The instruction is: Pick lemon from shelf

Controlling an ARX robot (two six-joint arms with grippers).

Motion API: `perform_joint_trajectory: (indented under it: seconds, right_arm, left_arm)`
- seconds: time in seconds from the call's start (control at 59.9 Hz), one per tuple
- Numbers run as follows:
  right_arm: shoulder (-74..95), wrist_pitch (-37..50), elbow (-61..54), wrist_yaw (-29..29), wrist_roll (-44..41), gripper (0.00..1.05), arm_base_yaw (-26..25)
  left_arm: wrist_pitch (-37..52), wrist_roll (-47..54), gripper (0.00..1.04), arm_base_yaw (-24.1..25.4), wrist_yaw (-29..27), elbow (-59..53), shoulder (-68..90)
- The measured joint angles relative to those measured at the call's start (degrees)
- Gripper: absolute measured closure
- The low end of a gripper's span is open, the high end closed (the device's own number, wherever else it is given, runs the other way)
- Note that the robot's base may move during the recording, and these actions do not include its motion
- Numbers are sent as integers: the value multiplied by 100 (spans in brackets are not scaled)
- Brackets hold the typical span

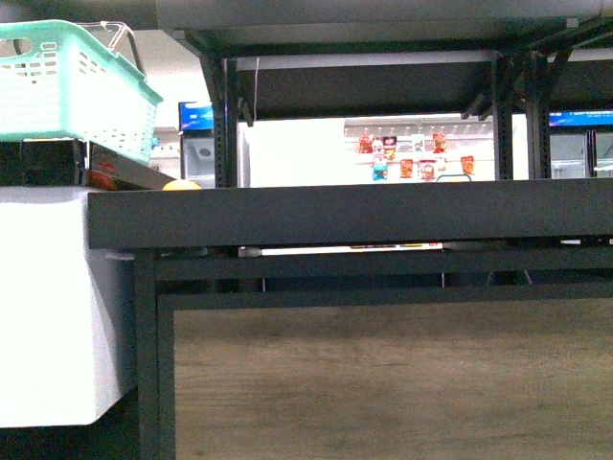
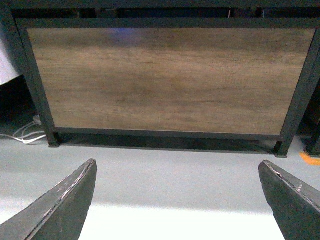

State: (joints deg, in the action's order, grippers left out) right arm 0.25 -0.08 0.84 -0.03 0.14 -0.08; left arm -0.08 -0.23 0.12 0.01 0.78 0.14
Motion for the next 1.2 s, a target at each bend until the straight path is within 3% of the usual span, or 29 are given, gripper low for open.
perform_joint_trajectory:
  seconds: [1.202]
  right_arm:
    - [0,2,0,0,0,7,2]
  left_arm:
    - [0,0,8,0,0,0,0]
